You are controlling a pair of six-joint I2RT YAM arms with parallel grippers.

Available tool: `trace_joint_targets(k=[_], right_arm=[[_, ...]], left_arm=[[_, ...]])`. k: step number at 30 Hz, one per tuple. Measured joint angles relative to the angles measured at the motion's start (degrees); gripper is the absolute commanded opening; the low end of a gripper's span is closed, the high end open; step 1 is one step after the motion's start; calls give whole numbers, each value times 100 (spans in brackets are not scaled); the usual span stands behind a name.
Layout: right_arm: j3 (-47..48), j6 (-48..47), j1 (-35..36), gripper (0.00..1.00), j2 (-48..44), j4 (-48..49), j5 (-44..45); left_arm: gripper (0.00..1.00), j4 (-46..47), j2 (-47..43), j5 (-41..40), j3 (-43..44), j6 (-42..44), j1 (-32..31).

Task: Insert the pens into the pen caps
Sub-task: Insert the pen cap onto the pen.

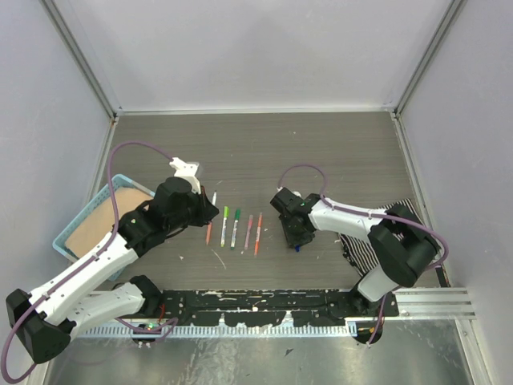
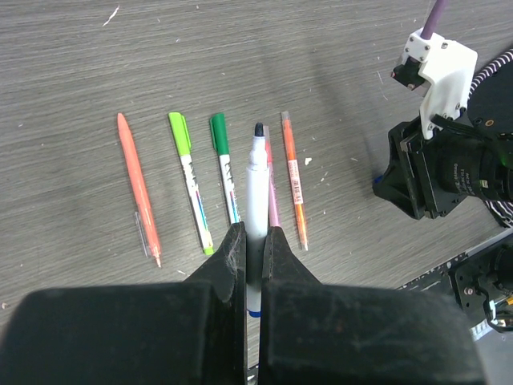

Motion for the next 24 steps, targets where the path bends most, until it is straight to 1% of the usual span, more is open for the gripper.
trace_joint_targets(k=[4, 11, 16, 20, 24], right_arm=[[26, -94, 0, 28, 31, -2, -74], [46, -179, -2, 1, 37, 2, -173], [-52, -157, 0, 1, -210, 17, -92], [-57, -92, 0, 1, -1058, 107, 98], [-48, 46, -2, 1, -2103, 577, 212]], left_arm=[[0, 0, 0, 0, -4, -15, 2], [0, 0, -20, -2, -13, -22, 2], [0, -2, -20, -31, -13, -17, 4], [0, 13, -20, 7, -13, 83, 2], [0, 46, -17, 26, -13, 210, -20]])
